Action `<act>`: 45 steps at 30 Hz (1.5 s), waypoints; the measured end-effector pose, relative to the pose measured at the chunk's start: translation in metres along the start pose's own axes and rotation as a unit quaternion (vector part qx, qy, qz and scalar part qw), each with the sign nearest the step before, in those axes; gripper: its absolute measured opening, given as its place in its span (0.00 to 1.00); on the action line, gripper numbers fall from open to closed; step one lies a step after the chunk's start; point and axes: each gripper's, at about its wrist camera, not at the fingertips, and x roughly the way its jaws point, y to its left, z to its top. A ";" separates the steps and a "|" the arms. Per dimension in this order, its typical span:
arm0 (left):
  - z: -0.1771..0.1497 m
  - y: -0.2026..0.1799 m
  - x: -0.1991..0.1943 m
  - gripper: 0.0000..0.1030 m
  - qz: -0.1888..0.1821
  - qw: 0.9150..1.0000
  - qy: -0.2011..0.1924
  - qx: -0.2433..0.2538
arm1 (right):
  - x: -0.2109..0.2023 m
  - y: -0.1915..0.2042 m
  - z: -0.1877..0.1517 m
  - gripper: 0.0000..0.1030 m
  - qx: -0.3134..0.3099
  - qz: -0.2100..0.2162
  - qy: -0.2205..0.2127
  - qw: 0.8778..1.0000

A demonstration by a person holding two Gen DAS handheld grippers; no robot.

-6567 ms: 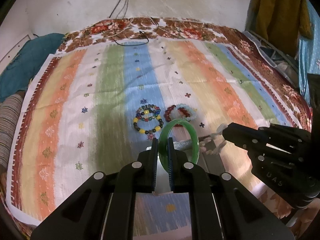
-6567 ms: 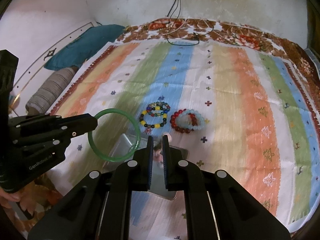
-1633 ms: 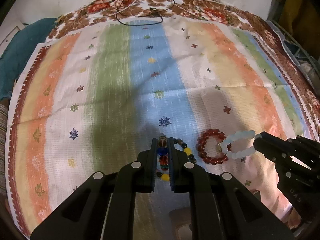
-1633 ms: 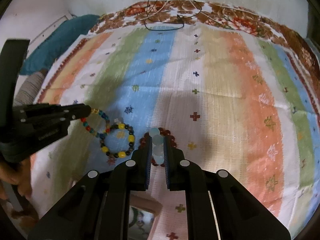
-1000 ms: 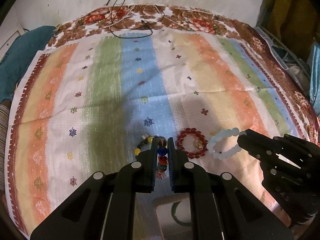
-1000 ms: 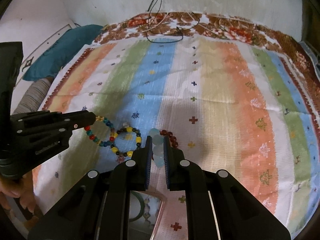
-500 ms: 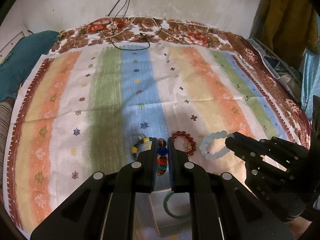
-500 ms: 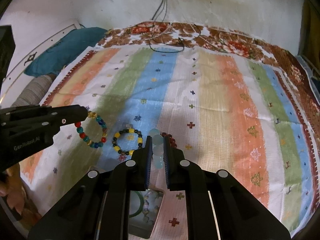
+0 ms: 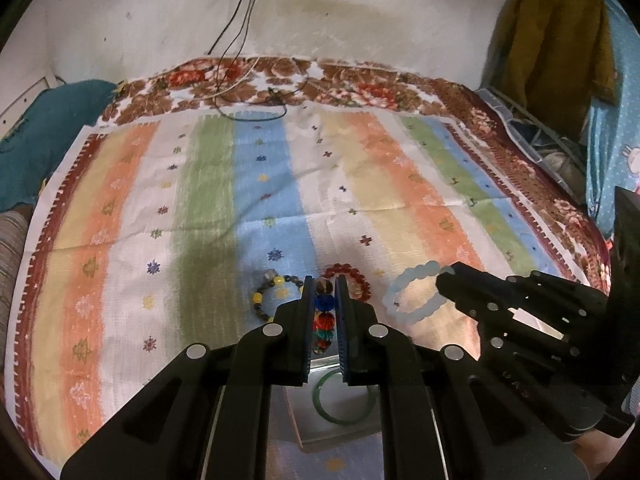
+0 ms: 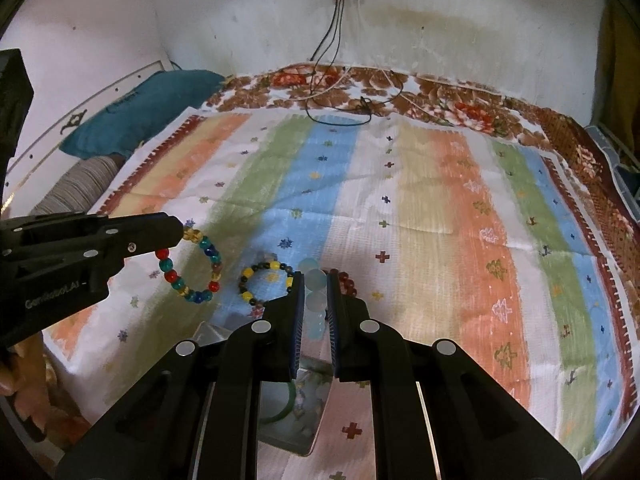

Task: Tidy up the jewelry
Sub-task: 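Lift multicolour bracelet with left tool toward tin while right tool lifts pale blue bracelet, then lower multicolour bracelet into tin, open left tool while right tool releases pale blue bracelet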

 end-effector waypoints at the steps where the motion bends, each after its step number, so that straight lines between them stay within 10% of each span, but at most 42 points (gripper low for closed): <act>1: -0.001 -0.001 -0.001 0.09 -0.001 1.000 -0.002 0.001 | -0.002 0.000 -0.001 0.12 0.000 0.002 -0.002 1.000; 33: -0.034 -0.008 -0.027 0.11 -0.011 1.000 -0.004 0.005 | -0.018 0.011 -0.033 0.12 -0.008 0.008 0.007 1.000; 37: -0.032 -0.001 -0.025 0.24 0.002 1.000 -0.003 -0.005 | -0.021 0.007 -0.031 0.39 0.000 0.001 0.001 1.000; 45: -0.026 0.017 -0.006 0.47 0.035 0.999 0.016 -0.028 | -0.006 -0.008 -0.023 0.50 0.017 -0.002 0.018 1.000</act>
